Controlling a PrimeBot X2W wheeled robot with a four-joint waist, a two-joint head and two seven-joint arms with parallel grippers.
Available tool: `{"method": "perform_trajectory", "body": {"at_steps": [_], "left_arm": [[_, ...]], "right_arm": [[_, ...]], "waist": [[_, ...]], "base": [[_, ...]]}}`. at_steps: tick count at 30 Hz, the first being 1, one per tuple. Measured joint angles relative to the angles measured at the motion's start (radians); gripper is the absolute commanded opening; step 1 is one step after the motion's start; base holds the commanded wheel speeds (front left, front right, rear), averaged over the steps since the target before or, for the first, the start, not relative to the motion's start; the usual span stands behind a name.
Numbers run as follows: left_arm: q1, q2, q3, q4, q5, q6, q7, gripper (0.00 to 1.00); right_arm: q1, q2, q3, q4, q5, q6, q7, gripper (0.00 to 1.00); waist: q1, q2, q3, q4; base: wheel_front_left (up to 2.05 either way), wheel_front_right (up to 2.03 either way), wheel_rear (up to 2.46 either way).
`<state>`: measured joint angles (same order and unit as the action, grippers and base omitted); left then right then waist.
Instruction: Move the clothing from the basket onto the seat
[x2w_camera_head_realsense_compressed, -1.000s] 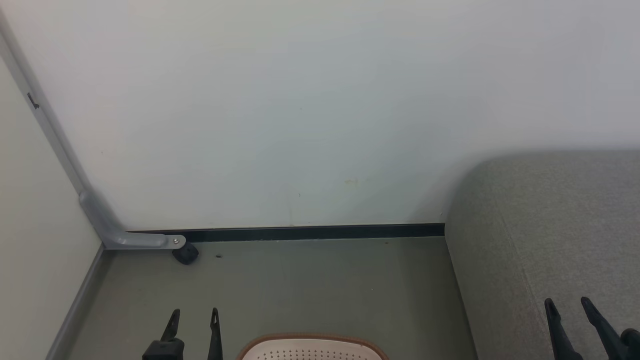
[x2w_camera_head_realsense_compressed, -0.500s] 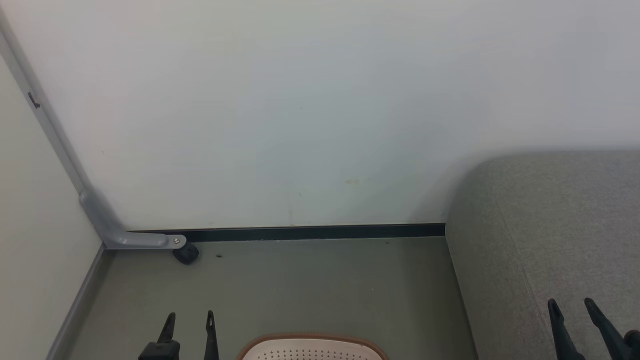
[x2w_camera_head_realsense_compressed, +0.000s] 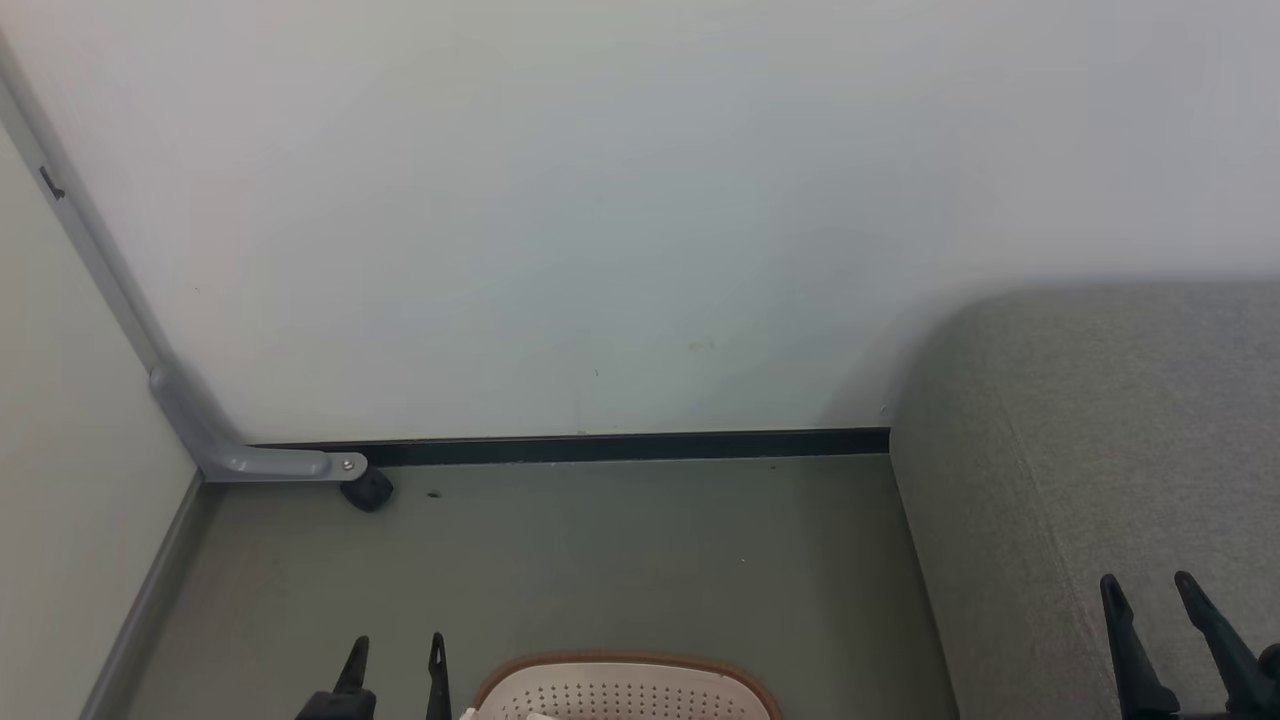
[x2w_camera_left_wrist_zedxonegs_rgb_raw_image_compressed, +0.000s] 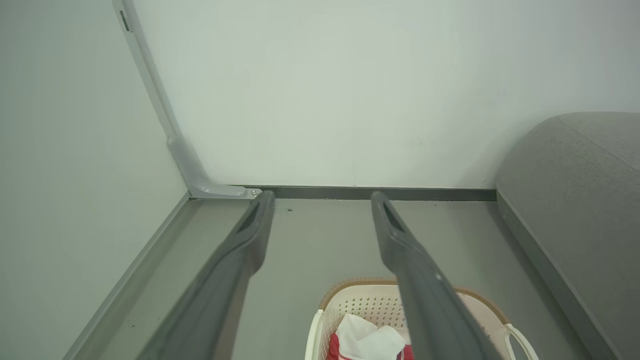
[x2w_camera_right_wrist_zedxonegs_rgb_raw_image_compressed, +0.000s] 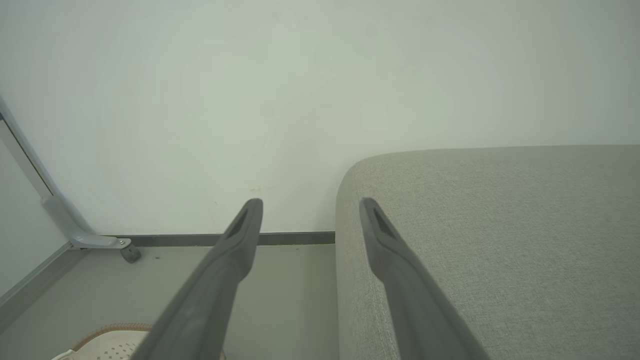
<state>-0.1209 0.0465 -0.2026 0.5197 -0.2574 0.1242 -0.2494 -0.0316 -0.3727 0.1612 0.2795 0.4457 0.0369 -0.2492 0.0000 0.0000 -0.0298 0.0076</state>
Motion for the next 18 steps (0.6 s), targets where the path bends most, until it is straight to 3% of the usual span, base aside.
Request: {"method": "perform_trajectory", "body": {"at_steps": [6,18], "left_arm": [[0.000,0.000,-0.056,0.030,-0.057,0.000,0.000,1.00],[-0.096,0.000,-0.287,0.088,-0.264,0.000,0.000,1.00]], "right_arm": [[-0.003,-0.006,-0.012,-0.041,-0.001,0.012,0.000,1.00],[-0.059,-0.065,-0.082,-0.181,0.016,0.044,0.000,1.00]], "waist": [[0.0000,0.0000,0.024,-0.005],[0.0000,0.0000,0.143,-0.024]], "base": [[0.00,0.00,0.00],[0.00,0.00,0.00]]}}
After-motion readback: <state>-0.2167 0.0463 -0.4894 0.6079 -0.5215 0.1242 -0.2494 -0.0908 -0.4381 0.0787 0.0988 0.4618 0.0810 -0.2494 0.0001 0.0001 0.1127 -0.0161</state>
